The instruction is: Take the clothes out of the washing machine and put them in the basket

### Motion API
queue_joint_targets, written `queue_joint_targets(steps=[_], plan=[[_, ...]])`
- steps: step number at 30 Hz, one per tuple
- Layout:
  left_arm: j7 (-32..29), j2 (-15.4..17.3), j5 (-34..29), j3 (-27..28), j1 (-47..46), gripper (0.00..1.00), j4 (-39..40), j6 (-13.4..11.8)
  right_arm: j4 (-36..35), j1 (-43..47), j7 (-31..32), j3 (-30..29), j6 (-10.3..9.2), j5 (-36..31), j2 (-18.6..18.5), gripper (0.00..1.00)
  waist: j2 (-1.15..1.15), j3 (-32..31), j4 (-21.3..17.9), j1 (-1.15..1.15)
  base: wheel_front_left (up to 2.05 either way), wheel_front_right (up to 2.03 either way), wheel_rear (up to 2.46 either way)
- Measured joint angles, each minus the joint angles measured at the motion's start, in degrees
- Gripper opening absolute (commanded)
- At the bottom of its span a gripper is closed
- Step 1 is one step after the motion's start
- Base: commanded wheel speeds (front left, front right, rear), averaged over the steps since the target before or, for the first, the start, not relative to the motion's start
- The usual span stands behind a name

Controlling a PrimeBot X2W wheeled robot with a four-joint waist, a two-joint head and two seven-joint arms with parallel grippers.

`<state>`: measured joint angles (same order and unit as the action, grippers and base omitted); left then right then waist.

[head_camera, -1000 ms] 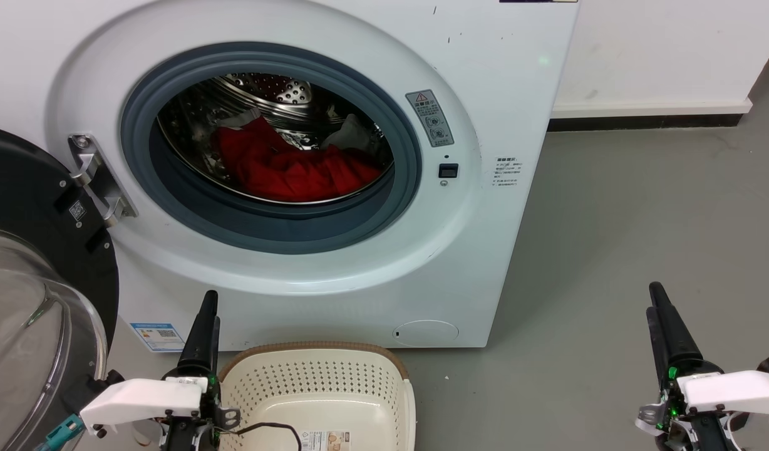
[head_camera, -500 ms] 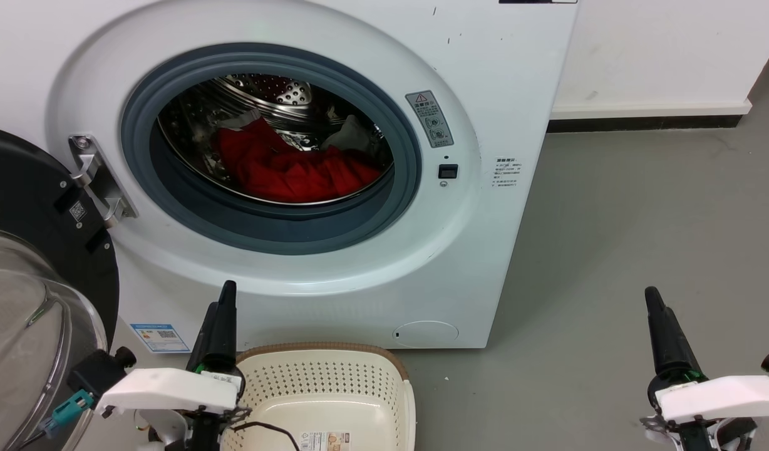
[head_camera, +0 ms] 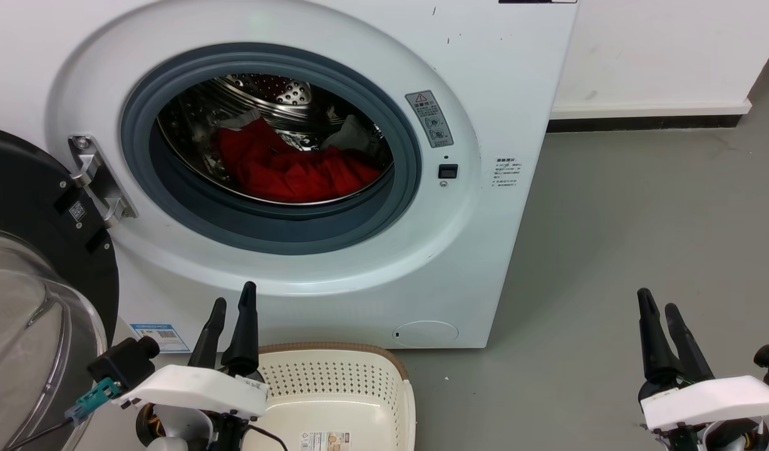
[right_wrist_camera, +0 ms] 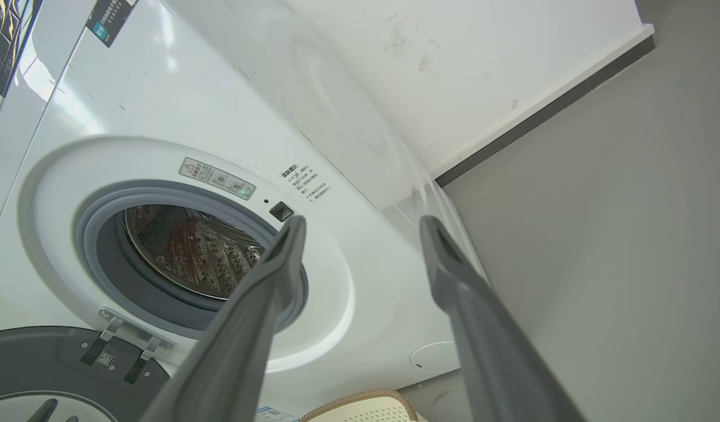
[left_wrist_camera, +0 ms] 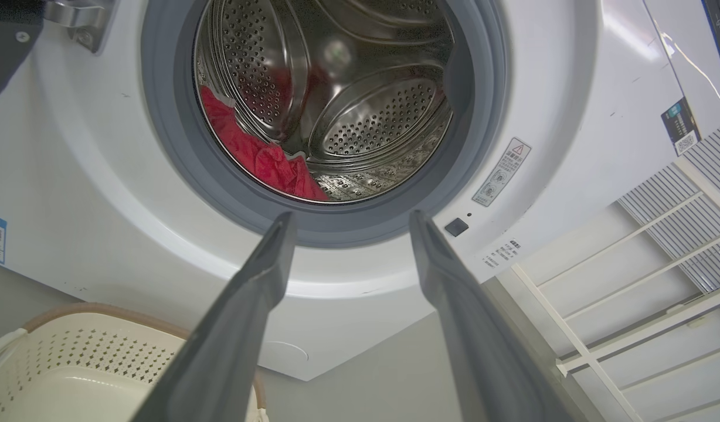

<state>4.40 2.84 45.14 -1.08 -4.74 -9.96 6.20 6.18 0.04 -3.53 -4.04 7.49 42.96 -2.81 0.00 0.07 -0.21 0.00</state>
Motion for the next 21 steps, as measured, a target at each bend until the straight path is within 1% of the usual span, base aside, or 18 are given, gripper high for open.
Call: queue_joint_targets(steps=[7, 21], plan=[[1.36, 0.42, -5.82, -0.71, -0.01, 1.0, -0.01, -1.02, -1.1, 0.21, -0.34, 0.08, 0.0, -5.9, 0.0, 1.0, 0.0, -0.04, 0.0, 0.0, 0.0, 0.0, 0.0], [3.52, 1.25, -15.79, -2.45, -0.31, 1.0, 0.04, -3.26, -2.91, 1.33, -1.05, 0.24, 0.0, -15.57, 0.0, 1.0, 0.0, -0.04, 0.18, 0.0, 0.0, 0.0, 0.0]])
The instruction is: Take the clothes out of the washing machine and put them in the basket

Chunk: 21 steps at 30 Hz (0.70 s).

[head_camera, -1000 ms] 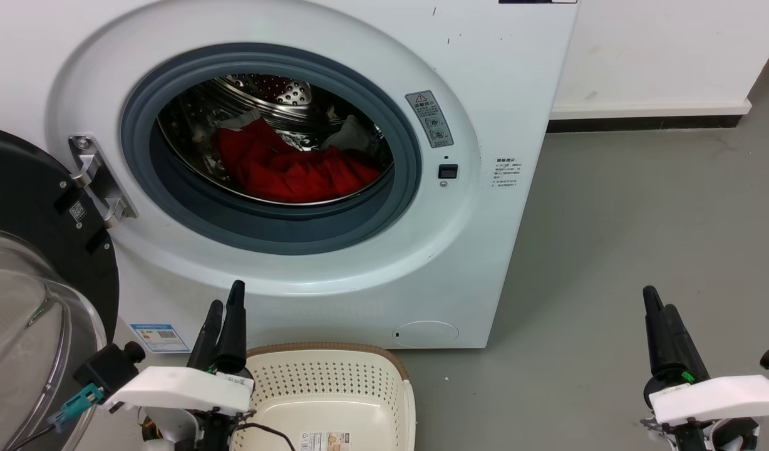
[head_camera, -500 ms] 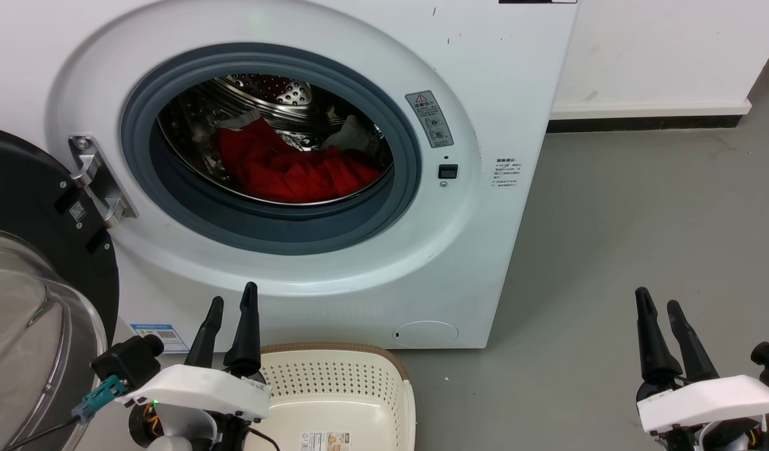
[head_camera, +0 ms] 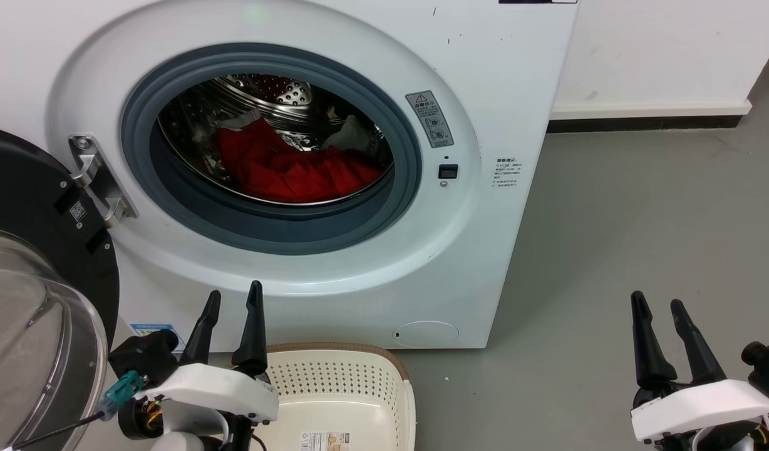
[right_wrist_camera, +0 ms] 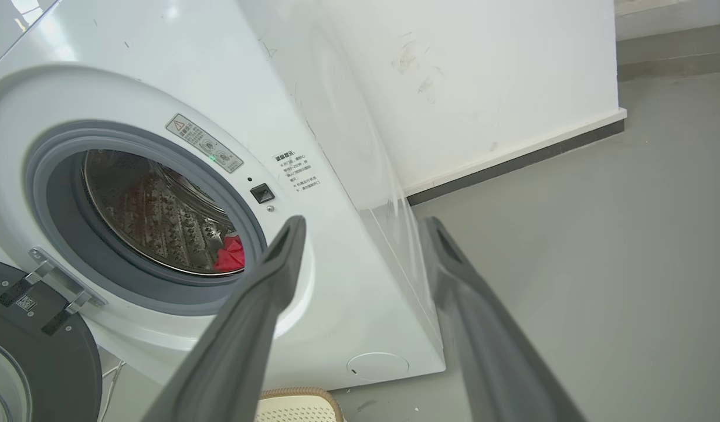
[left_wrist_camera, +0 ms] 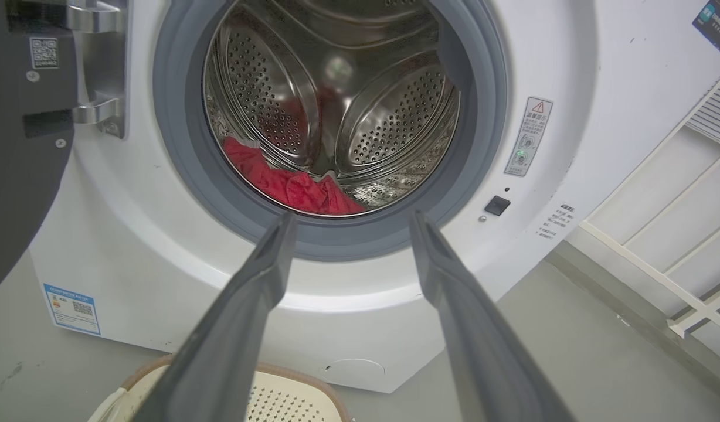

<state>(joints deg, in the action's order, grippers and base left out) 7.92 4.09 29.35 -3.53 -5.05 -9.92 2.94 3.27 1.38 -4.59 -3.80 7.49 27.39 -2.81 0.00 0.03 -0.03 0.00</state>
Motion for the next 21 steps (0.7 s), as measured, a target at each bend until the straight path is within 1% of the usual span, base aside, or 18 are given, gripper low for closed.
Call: queue_joint_targets(steps=[21], plan=[[2.93, 1.21, -11.32, -1.83, -0.21, 1.0, 0.31, -2.27, -2.19, 1.35, -0.94, 0.21, 0.01, -12.57, -0.01, 1.0, 0.0, -0.06, 0.19, 0.0, 0.0, 0.0, 0.0]])
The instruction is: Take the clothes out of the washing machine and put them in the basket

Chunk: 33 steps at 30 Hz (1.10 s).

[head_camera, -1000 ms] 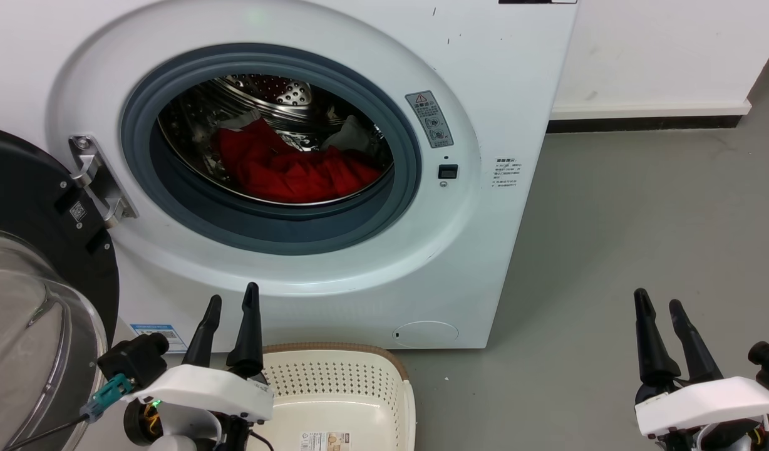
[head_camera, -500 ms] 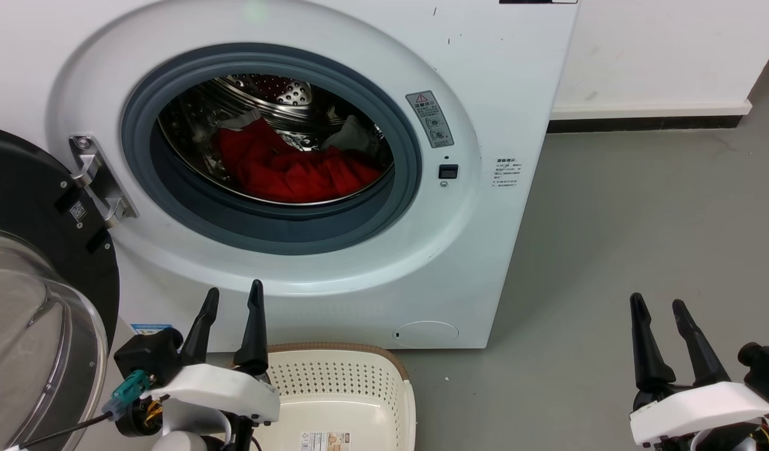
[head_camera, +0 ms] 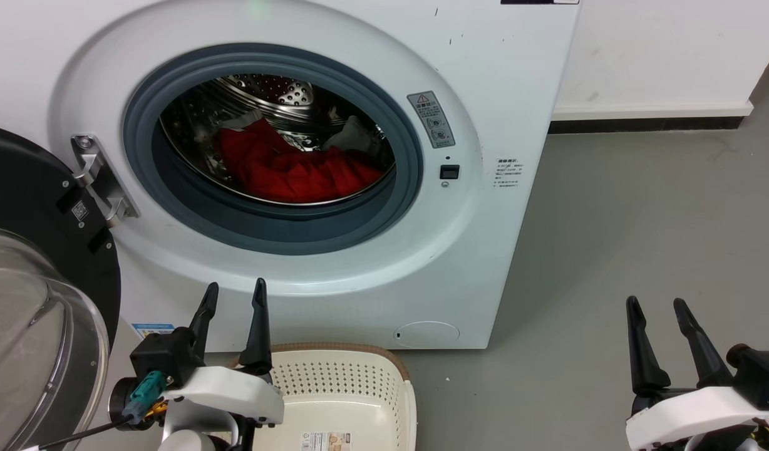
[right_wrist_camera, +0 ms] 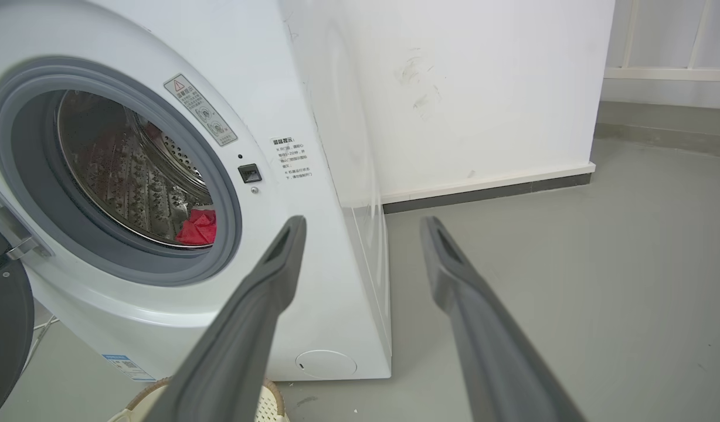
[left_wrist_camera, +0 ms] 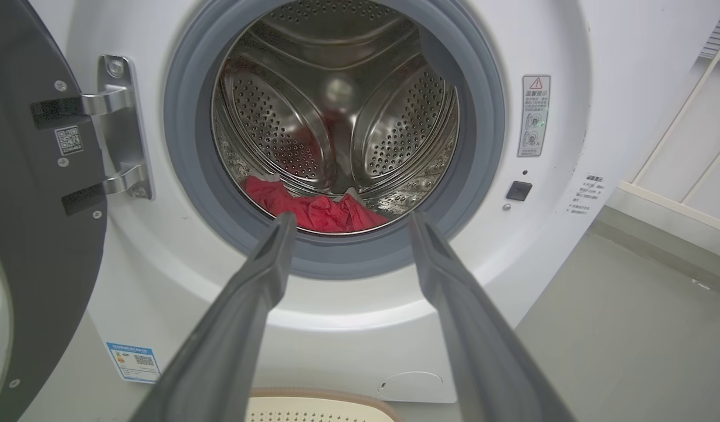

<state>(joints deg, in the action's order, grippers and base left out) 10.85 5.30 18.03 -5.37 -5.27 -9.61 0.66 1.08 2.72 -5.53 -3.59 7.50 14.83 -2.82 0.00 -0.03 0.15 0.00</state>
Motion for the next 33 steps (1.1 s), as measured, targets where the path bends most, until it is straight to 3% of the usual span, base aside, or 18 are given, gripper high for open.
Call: queue_joint_targets(steps=[33], plan=[[3.8, -0.53, -12.85, 0.08, 0.3, 1.0, -2.55, -1.59, -1.45, 1.36, -1.6, 0.02, 0.0, -13.97, -0.03, 1.0, 0.0, -0.57, 0.77, 0.0, 0.0, 0.0, 0.0]])
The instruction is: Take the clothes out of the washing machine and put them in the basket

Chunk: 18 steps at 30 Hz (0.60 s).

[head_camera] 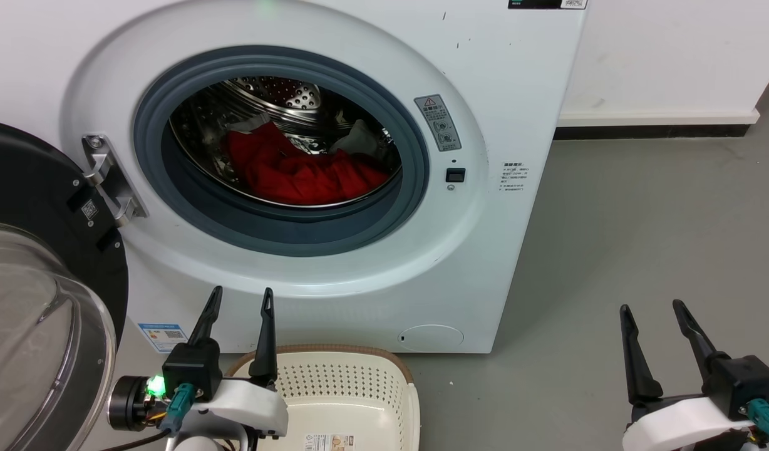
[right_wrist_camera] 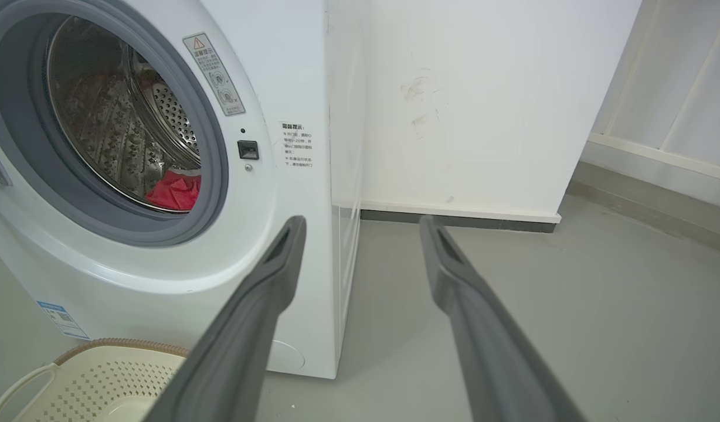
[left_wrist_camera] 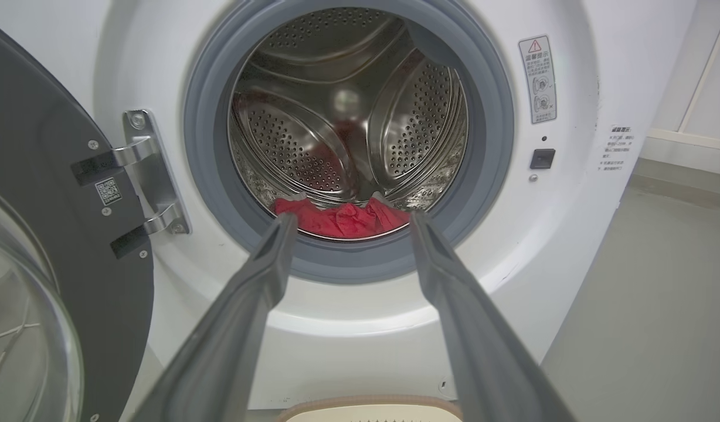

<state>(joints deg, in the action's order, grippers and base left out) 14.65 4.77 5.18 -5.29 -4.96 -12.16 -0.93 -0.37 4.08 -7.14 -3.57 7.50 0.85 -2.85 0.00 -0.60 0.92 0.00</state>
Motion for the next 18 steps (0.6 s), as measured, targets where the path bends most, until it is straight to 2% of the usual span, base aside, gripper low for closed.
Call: queue_joint_targets(steps=[18], plan=[[0.42, -0.41, -1.49, 1.2, -0.01, 1.0, -0.46, 0.45, 0.68, 0.02, -0.98, -0.03, 0.0, -0.84, -0.01, 1.0, 0.0, 0.04, 0.09, 0.0, 0.0, 0.0, 0.0]])
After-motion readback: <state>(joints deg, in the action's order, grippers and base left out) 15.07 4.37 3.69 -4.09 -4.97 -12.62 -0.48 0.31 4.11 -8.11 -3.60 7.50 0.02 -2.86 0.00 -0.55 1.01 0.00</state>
